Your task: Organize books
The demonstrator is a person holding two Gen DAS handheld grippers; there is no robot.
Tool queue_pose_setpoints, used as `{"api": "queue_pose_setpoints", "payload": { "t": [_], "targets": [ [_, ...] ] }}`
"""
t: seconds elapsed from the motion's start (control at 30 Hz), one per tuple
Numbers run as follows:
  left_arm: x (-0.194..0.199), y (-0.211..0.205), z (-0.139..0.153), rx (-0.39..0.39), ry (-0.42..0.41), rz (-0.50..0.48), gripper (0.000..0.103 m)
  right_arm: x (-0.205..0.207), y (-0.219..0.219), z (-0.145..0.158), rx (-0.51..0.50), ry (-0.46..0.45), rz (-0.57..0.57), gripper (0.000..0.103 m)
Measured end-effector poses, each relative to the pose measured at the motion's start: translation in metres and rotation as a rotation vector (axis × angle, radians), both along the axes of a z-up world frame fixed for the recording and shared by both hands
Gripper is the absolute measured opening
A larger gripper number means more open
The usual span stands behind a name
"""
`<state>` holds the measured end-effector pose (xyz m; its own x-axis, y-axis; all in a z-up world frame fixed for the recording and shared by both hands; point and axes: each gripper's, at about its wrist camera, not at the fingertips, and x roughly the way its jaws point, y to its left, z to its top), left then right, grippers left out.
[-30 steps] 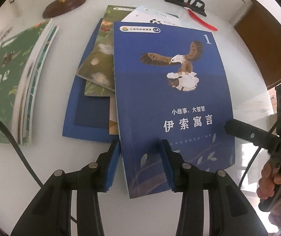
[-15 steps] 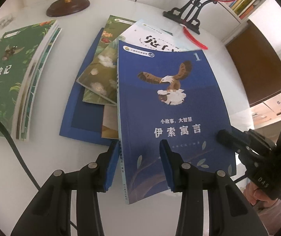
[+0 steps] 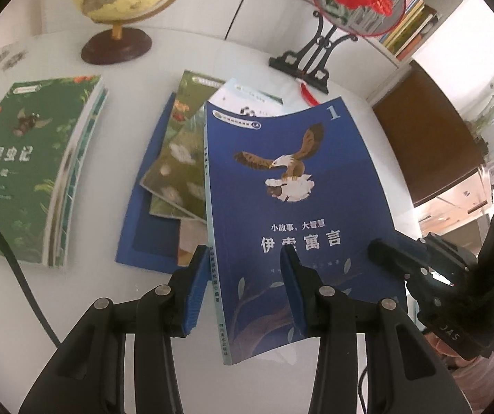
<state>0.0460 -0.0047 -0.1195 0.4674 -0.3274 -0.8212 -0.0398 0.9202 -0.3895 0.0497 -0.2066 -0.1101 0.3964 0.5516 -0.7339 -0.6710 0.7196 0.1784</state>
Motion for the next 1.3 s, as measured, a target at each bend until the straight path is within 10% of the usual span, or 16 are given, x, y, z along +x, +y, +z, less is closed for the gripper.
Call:
{"api": "queue_pose_setpoints", "payload": {
  "t": [0.7,1.3],
  "targets": [
    [-0.009,0.141,0.036,-0.019,-0.093,0.139,0.038,0.003,0.134,0.049,0.006,-0.102,0.101,0.018],
    [-0.002,0.258,0.014,-0.001,-0.064,0.129,0.038,0.011,0.264,0.015,-0.005,-0.012,0.058,0.018]
  ]
}}
